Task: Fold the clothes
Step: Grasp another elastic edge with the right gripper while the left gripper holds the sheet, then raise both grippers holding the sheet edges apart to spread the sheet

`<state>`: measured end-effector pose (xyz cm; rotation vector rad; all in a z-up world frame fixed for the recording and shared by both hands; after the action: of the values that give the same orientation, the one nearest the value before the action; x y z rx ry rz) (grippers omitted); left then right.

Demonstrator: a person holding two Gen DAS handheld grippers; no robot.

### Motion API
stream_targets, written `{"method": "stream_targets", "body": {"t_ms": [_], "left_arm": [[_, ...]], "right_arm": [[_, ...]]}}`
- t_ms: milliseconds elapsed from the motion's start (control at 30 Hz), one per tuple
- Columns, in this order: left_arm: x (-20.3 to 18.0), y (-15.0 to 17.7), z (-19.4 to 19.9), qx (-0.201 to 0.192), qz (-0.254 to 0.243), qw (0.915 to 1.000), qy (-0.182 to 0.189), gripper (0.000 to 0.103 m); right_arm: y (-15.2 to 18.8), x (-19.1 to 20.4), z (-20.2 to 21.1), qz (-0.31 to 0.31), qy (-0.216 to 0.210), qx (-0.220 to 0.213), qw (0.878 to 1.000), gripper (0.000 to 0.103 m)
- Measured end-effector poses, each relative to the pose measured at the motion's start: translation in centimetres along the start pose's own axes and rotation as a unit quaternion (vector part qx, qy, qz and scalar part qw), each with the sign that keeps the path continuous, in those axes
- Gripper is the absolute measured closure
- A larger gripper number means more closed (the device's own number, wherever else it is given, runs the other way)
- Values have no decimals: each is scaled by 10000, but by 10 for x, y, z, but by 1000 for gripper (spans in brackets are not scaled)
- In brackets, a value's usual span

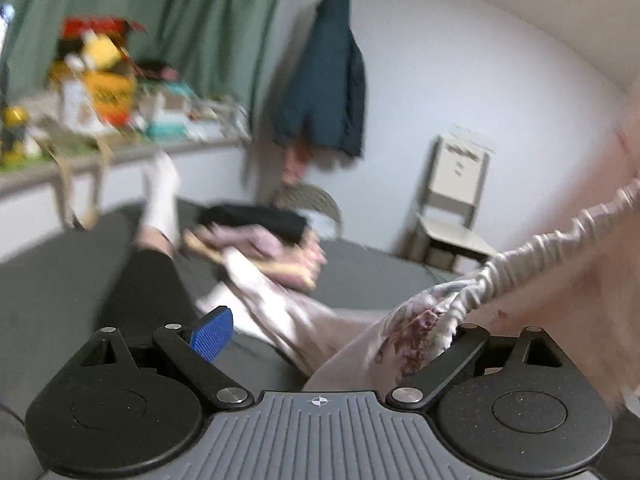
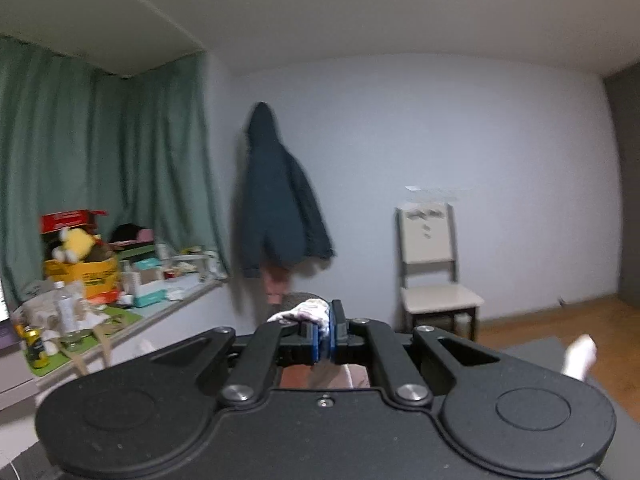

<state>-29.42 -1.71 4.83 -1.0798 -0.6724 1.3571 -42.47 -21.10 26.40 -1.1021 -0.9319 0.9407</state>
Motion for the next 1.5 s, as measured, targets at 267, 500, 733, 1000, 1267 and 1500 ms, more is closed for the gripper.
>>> {"method": "stream_targets", "body": {"t_ms": [267,500,733,1000,1267,1500], "left_arm": [[4,-101,47,-743,-902,9926,328,8],[-48,-174,82,-810,-2635,9584,738,8],[-61,-217,77,-360,-2691,9567,1052,8],[-85,-214,67,-293,-3482,9333,825,8],[-106,-198,51,392,-4458,8930,477,8],[-107,-158,52,1345,-4508,8747,1164,8]], "right_arm": [[26,-72,4,-670,878,734,9912,92],[1,-100,15,-30,1553,834,9843,61],[-10,-112,-1,429,1654,1600,9722,55],[10,-102,-23,839,1852,2108,9562,55],[-33,-85,16,775,2170,733,9703,55],[-71,-75,37,857,2186,15,9721,54]]}}
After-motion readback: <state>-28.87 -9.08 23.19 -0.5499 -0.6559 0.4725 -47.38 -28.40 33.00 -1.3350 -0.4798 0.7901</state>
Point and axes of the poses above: each gripper's, at about its wrist camera, not at the fingertips, and z roughly against the way its jaws point, x to its left, y to its underside, the point moved 5 cm from there along -z, roughly the way its jaws point, and after that the axes turned 3 degrees about x, right-handed, at the moved point
